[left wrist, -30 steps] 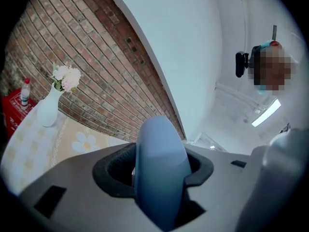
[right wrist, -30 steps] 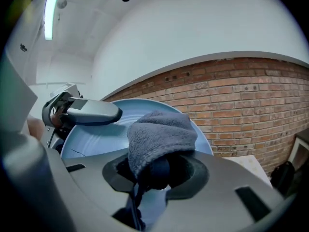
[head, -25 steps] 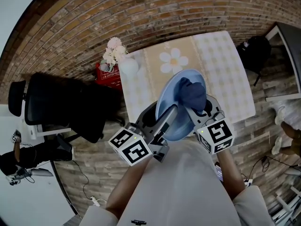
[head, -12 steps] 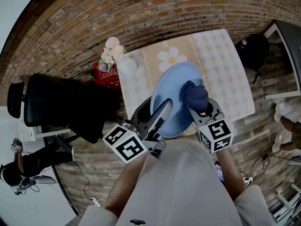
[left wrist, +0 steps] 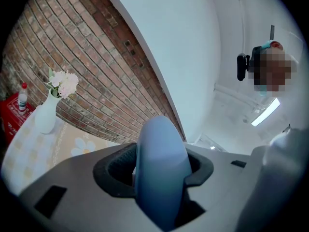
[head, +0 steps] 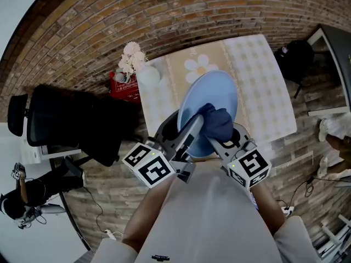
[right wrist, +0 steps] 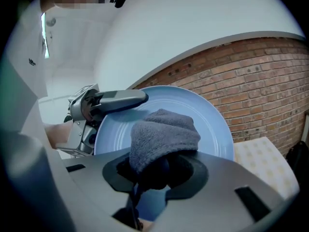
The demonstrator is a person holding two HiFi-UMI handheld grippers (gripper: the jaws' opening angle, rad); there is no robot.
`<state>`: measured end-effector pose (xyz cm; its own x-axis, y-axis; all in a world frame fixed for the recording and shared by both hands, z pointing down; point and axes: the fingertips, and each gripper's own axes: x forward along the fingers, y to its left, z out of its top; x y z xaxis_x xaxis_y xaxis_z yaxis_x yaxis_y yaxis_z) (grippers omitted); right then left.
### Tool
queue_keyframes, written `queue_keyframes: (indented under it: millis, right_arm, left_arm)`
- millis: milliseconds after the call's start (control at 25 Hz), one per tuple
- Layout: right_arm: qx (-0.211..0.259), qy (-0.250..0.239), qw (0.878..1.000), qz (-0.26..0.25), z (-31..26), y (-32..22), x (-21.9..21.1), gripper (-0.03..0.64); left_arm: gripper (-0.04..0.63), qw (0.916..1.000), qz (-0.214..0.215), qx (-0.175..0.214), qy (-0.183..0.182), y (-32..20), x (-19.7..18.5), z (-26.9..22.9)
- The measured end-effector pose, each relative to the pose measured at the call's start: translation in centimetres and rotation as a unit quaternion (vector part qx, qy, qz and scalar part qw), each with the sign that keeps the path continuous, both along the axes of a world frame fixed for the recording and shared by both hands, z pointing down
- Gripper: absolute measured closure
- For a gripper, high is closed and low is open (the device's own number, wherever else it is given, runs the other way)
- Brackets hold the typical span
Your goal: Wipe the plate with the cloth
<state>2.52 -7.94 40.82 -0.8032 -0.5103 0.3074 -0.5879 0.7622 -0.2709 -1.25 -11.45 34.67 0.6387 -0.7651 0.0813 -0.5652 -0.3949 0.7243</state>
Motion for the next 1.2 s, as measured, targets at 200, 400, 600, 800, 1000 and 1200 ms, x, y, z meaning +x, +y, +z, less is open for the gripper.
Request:
queue_keyframes:
  millis: [200, 400, 600, 800, 1000, 1200]
  right_arm:
    - [-0.007, -0.092, 0.996, 0.004, -1.9, -0.9, 0.6, 0.472]
    - [0.029, -0.085, 0.995, 0.033, -4.0, -3.3, 3.5, 0.472]
    - [0.065, -0.097, 0.993, 0.009, -8.3, -4.2, 4.7, 0.472]
    - [0.067, -0.092, 0.992, -0.05, -11.4, -3.4, 2.6, 0.472]
    - [0.078, -0.079, 0.988, -0.107, -13.2, -2.4, -0.5, 0.472]
    - [0.117, -0.054, 0.982, -0.139, -13.9, -2.0, -2.6, 0.472]
  left_arm:
    - [0.377, 0.9994, 0.027, 0.009, -0.021, 0.4, 1.3, 0.2]
    - [0.377, 0.9986, 0.036, 0.002, -0.038, 1.1, 1.7, 1.3]
    - [0.377, 0.9975, 0.04, -0.003, -0.058, 1.4, 1.6, 2.1]
    - [0.377, 0.9932, 0.048, 0.01, -0.105, 1.5, 2.0, 2.2]
    - [0.377, 0.9898, 0.052, 0.013, -0.132, 1.6, 2.3, 2.5]
    - [0.377, 0.9784, 0.069, 0.028, -0.193, 2.2, 3.0, 2.8]
